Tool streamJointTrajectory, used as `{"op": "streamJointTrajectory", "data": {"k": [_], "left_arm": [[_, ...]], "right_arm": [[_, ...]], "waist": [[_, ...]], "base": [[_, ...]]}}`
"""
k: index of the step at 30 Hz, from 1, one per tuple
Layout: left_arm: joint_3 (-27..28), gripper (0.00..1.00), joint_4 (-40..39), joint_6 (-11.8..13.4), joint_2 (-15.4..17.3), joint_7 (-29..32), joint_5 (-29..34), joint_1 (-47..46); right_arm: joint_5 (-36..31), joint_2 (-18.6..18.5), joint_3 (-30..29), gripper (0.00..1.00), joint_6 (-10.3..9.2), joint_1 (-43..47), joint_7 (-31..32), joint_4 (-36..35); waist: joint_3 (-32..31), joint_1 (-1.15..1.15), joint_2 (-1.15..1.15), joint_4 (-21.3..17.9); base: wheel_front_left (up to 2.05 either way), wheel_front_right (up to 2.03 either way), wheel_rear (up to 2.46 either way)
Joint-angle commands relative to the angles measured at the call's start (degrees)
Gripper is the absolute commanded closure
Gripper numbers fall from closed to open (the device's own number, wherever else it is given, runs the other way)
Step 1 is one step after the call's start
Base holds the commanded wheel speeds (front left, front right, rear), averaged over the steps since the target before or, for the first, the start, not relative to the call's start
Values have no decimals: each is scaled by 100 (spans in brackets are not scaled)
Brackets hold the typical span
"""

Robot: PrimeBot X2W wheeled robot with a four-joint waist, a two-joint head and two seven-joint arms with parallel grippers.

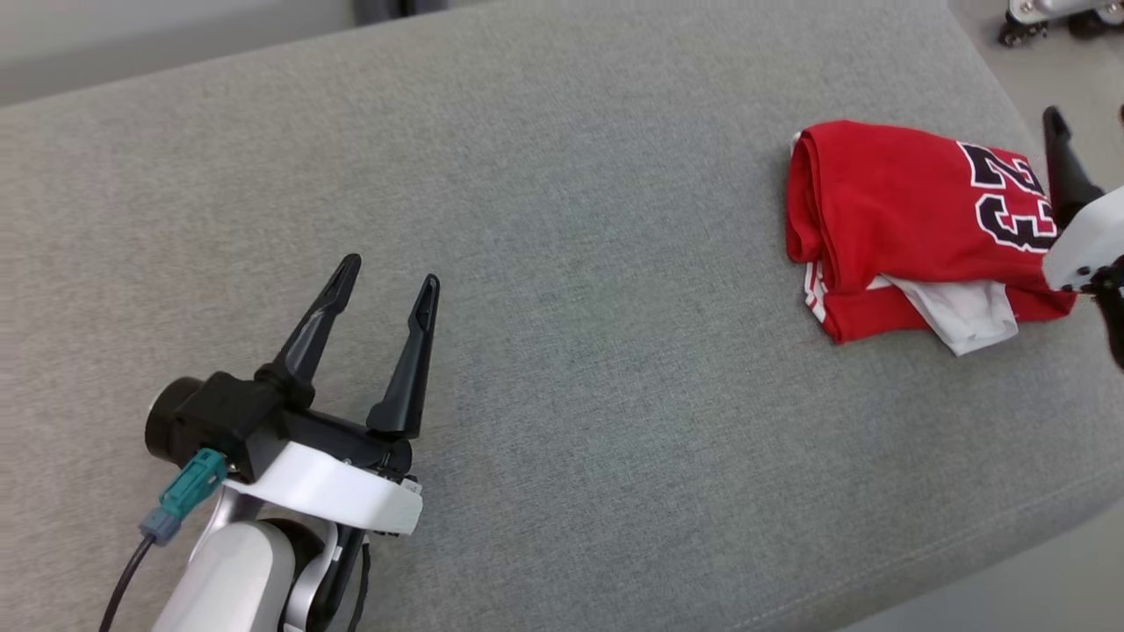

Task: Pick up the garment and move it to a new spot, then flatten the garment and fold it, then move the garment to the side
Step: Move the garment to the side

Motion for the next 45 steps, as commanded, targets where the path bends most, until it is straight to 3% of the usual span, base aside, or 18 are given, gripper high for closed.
{"op": "streamJointTrajectory", "data": {"k": [1, 12, 19, 28, 33, 39, 45], "left_arm": [[8, 0, 50, 8, -10, -63, -37, 60], [203, 0, 420, 99, -118, -464, -291, 434], [528, 0, 552, 286, -4, -567, -478, 861], [732, 0, 770, 467, -25, -690, -583, 1340], [812, 0, 956, 693, -152, -741, -552, 1482], [846, 0, 1064, 737, -240, -804, -524, 1576], [897, 0, 1114, 774, -289, -826, -483, 1515]], "right_arm": [[-37, -27, -29, 0, -1, 16, -58, -56], [-169, -298, -657, 0, -1, 1075, -104, -1689], [-25, -281, -1161, 0, -1, 2616, -106, -3364], [-657, 337, -1996, 0, -1, 4543, -34, -4781], [-1063, 799, -2463, 0, -1, 5259, 60, -5313], [-1322, 1198, -2624, 0, -1, 5808, 139, -5878], [-1381, 1309, -2605, 0, -1, 5936, 276, -6144]], "waist": [[-199, 0, 0, 153], [-1196, 0, 0, 793], [-1699, 0, 0, 1297], [-1979, 0, 0, 1752], [-2000, 0, 0, 1874], [-2022, 0, 0, 1890], [-2054, 0, 0, 1827]], "base": [[0, 0, 0], [0, 0, 0], [0, 0, 0], [0, 0, 0], [0, 0, 0], [0, 0, 0], [0, 0, 0]]}}
